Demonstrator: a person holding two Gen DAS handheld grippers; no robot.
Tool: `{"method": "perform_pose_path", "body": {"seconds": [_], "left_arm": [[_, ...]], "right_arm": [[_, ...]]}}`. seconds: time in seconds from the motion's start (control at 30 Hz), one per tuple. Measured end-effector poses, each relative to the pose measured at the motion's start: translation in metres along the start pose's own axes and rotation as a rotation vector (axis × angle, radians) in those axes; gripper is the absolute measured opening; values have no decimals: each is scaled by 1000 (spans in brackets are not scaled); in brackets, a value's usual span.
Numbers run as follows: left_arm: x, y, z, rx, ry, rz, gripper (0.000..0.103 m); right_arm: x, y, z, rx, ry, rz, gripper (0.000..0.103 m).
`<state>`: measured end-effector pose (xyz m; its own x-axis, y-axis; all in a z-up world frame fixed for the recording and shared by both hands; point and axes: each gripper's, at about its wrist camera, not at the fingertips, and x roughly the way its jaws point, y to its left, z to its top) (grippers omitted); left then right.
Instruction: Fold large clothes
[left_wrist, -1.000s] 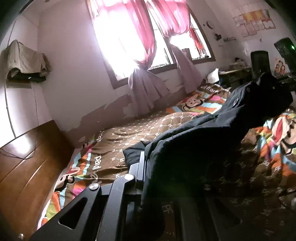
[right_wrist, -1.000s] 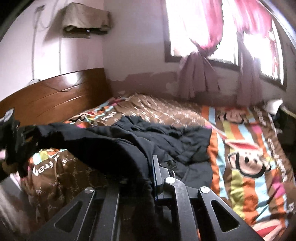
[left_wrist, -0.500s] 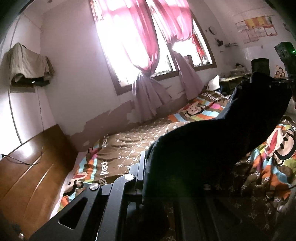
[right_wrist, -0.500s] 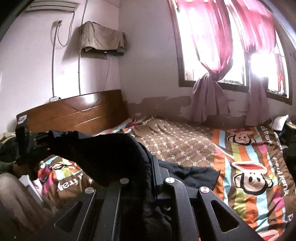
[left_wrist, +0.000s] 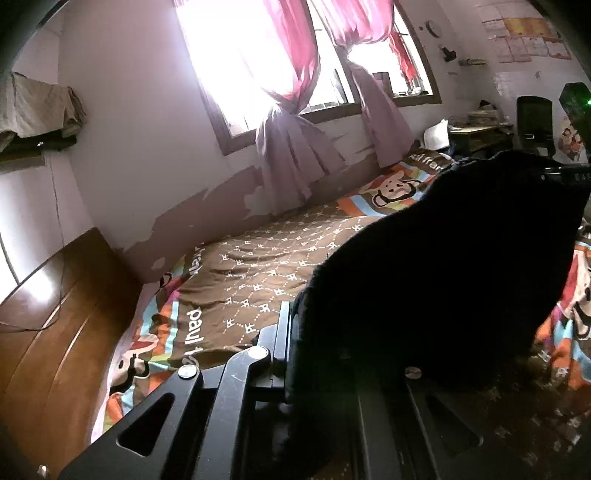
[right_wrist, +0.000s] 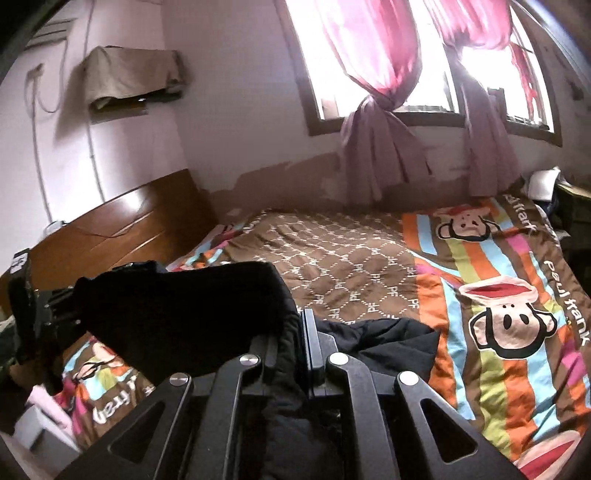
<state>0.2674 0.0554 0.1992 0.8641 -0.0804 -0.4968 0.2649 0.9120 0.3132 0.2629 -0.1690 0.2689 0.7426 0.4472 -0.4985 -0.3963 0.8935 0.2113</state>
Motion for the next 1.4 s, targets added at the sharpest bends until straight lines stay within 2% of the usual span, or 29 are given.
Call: {"method": "perform_pose_path", "body": {"seconds": [0.23,0.5,0.73,1.1,1.33,1.37,1.4], "left_arm": [[69,12,-1,-14,38,10,6],[158,19,-17,-9,117,-5,6],[214,21,-34,-35,178,-25,6],[254,35,-50,-103,208,-108,10],[242,47,-52,-177,169,-169,14],[239,47,-51,-182,163,-168,16],[235,47,-50,-186,155,-161,23]], "right_arm": [[53,-17,4,3,11,-66,8],[129,-40,1,-28,55,-129,8],[183,-63,-9,-43,94,-160,8],[251,-84,-29,-68,160,-166,8],[263,-91,-37,-68,170,-137,12],[261,-90,-37,-71,166,-135,14],[260,-90,-38,-74,162,-130,16]]}}
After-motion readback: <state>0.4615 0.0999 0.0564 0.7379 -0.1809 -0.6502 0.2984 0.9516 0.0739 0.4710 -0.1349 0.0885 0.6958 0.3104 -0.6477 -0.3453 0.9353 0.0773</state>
